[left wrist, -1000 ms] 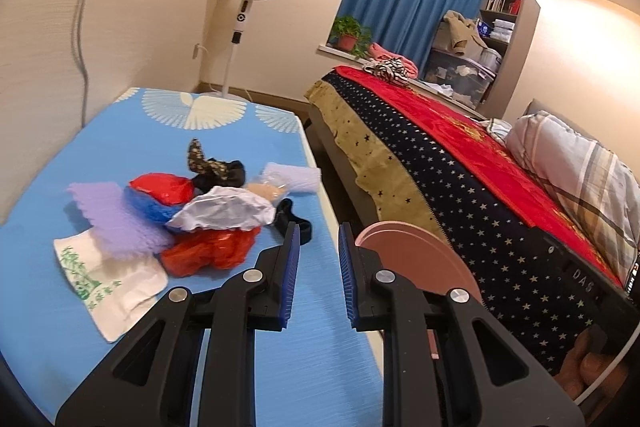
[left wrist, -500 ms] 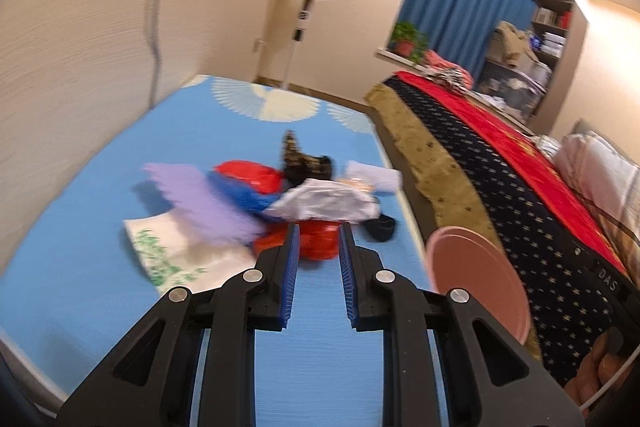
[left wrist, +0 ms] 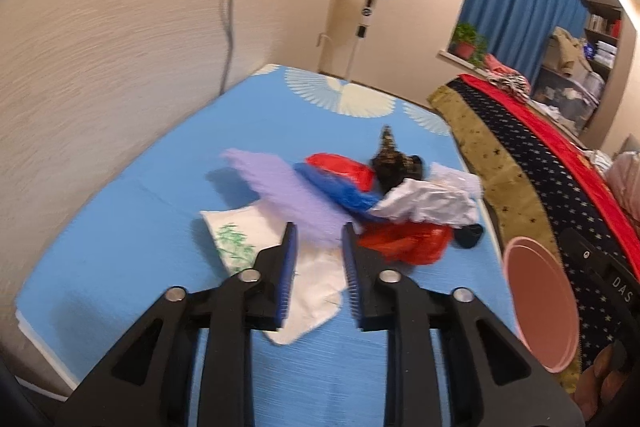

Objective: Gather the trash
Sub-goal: 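Move both grippers back to the pile and close on the white printed bag and crumpled paper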

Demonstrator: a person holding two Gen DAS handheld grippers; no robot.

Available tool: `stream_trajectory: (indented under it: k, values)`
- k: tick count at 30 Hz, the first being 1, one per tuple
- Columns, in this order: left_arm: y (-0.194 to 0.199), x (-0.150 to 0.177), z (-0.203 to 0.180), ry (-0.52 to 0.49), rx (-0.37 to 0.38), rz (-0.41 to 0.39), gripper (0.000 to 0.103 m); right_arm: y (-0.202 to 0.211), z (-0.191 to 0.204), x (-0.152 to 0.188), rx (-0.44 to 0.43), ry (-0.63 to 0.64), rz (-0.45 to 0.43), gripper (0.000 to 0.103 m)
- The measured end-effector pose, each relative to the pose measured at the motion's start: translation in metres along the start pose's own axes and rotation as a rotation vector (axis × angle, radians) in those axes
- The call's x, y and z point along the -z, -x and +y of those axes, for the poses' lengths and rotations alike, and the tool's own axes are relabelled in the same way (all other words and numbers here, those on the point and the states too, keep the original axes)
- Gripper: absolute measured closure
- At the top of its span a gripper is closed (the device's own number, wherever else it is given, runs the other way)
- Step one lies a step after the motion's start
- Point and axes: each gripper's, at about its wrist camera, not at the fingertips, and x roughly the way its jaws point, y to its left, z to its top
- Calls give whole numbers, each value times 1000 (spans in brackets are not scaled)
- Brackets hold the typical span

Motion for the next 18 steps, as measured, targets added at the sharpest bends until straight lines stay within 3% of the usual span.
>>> stream_trajectory:
  k: [1, 4, 8, 11, 18]
  values:
    - [-2, 0, 5, 12, -15, 3, 66, -4, 4, 1, -15, 3, 5, 79]
    - [-7, 0, 13, 32, -56, 10, 64, -20, 15, 1, -67, -2, 29, 75]
    - [-14, 0, 20, 41, -96, 18, 61, -37, 25, -1, -118, -27, 44, 45]
    - [-19, 0, 27, 61, -120, 28, 58, -49, 31, -3, -149, -43, 58, 39]
    - [-31, 1, 43, 123, -146, 65, 56, -78, 36, -5, -227, -99, 115, 37]
